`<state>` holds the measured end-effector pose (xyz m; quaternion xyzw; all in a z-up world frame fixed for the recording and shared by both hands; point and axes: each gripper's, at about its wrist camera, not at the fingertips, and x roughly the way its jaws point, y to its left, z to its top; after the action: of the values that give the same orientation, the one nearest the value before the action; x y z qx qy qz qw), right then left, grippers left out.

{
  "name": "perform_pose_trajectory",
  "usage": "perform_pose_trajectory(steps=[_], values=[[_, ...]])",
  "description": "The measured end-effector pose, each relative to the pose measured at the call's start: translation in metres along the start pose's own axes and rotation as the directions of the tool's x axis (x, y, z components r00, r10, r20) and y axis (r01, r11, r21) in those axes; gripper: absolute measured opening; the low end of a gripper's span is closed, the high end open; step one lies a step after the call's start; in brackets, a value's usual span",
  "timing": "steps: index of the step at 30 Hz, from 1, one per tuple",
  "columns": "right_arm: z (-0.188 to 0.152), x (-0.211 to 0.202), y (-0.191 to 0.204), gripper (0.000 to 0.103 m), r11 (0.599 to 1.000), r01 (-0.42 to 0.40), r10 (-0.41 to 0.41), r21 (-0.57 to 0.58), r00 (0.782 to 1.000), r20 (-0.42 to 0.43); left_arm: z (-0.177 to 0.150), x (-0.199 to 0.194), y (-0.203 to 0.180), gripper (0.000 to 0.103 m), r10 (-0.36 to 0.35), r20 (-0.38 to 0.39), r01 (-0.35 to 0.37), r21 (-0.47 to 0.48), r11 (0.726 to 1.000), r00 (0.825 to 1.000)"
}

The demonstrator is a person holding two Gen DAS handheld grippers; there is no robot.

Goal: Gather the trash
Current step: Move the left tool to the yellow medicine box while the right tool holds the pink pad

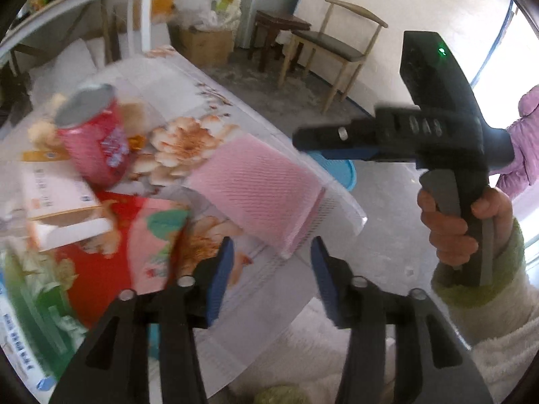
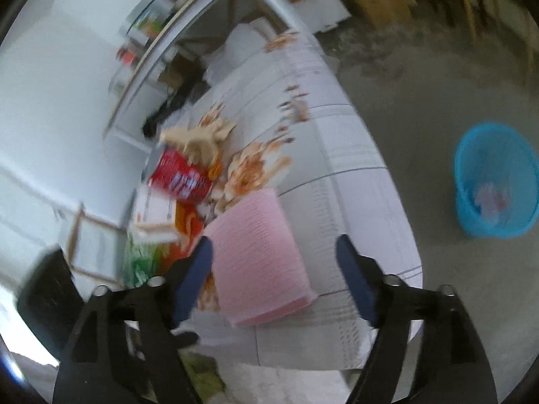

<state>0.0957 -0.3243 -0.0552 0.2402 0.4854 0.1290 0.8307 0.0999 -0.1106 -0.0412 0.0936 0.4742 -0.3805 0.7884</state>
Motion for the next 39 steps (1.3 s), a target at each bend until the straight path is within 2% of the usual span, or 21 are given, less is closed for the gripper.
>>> perform_pose_trajectory(steps=[2,6,9,13,16,18,22,25,30,34,39], values=[[-0.002,0.005,0.017,0.086,0.996,0.047,-0.047,-0.081,0.999,-0.008,-0.002,-0.014,0.008,0.057,0.03,0.018,-0.03,-0.009,1.0,0.999],[-0.006,0.023,0.049,0.09,0.966,0.128,-0.139,-0.226,0.99,-0.034,-0.006,-0.046,0.027,0.066,0.096,0.063,-0.094,-0.034,0.995,0.993],[-0.007,0.036,0.06,0.092,0.953,0.148,-0.169,-0.264,0.984,-0.06,-0.008,-0.073,0.048,0.071,0.161,0.116,-0.153,-0.075,0.985,0.98],[-0.009,0.049,0.07,0.093,0.929,0.213,-0.242,-0.303,0.968,-0.061,-0.004,-0.096,0.078,0.075,0.228,0.177,-0.206,-0.135,0.969,0.957],[-0.012,0.052,0.074,0.093,0.91,0.256,-0.286,-0.326,0.957,-0.049,0.003,-0.098,0.099,0.075,0.262,0.182,-0.228,-0.185,0.956,0.948],[-0.013,0.054,0.075,0.093,0.892,0.299,-0.329,-0.338,0.944,-0.036,0.01,-0.094,0.11,0.075,0.26,0.177,-0.22,-0.215,0.951,0.949],[-0.014,0.052,0.073,0.093,0.888,0.318,-0.345,-0.331,0.938,-0.025,0.026,-0.074,0.14,0.075,0.241,0.129,-0.197,-0.286,0.938,0.962],[-0.014,0.052,0.068,0.093,0.896,0.316,-0.342,-0.313,0.939,-0.029,0.032,-0.059,0.151,0.074,0.22,0.098,-0.18,-0.312,0.933,0.971],[-0.011,0.051,0.062,0.093,0.91,0.305,-0.326,-0.28,0.945,-0.03,0.038,-0.044,0.165,0.073,0.22,0.044,-0.192,-0.348,0.918,0.974],[-0.011,0.05,0.056,0.093,0.92,0.294,-0.314,-0.26,0.949,-0.037,0.043,-0.032,0.177,0.073,0.186,0.003,-0.17,-0.39,0.905,0.982],[-0.012,0.046,0.052,0.093,0.929,0.279,-0.294,-0.245,0.955,-0.029,0.048,-0.021,0.187,0.073,0.174,-0.03,-0.169,-0.429,0.887,0.984]])
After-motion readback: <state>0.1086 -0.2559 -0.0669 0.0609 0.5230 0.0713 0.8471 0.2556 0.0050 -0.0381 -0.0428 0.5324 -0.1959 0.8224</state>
